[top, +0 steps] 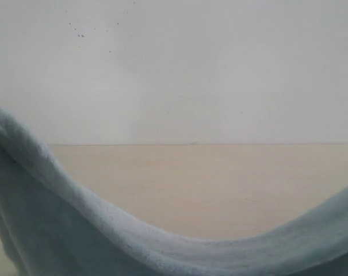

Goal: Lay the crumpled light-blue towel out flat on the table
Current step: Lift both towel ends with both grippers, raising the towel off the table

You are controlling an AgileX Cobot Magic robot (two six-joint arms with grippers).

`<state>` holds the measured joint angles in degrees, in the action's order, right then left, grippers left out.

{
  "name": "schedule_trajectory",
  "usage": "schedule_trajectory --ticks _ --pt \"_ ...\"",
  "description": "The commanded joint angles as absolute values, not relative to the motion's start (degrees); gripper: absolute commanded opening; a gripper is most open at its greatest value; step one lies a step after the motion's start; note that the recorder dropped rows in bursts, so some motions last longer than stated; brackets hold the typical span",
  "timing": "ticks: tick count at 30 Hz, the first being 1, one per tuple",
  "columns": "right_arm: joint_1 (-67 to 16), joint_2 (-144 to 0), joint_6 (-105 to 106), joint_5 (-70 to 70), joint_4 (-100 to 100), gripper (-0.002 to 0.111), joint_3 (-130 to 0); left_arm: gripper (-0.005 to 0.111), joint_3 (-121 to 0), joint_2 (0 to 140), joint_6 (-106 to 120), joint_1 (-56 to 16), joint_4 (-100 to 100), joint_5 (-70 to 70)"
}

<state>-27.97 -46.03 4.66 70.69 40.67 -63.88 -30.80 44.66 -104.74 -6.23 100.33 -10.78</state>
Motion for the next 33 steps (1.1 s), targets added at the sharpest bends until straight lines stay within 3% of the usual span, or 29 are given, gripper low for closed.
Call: schedule_trajectory --ticks 1,10,20,26,33 --pt "-26.99 -57.62 2.36 69.34 41.67 0.0 -64.02 0.004 -29.77 55.48 -101.92 -4.11 99.95 -7.54" --pt "-11.01 -81.81 0.76 46.41 32.01 0.0 -64.13 0.004 -32.27 67.58 -100.44 -3.15 99.95 4.16" --pt "-8.55 -99.3 0.0 38.03 34.85 0.0 -73.05 0.004 -45.45 81.3 -97.8 -3.15 99.95 2.69" --pt "-8.18 -100.5 -3.0 39.52 34.85 0.0 -81.84 0.004 -49.94 85.65 -95.83 -3.15 99.95 2.57" --pt "-2.76 -93.95 -1.74 41.77 28.73 0.0 -82.23 0.004 -49.89 76.25 -95.71 -3.15 99.95 4.97"
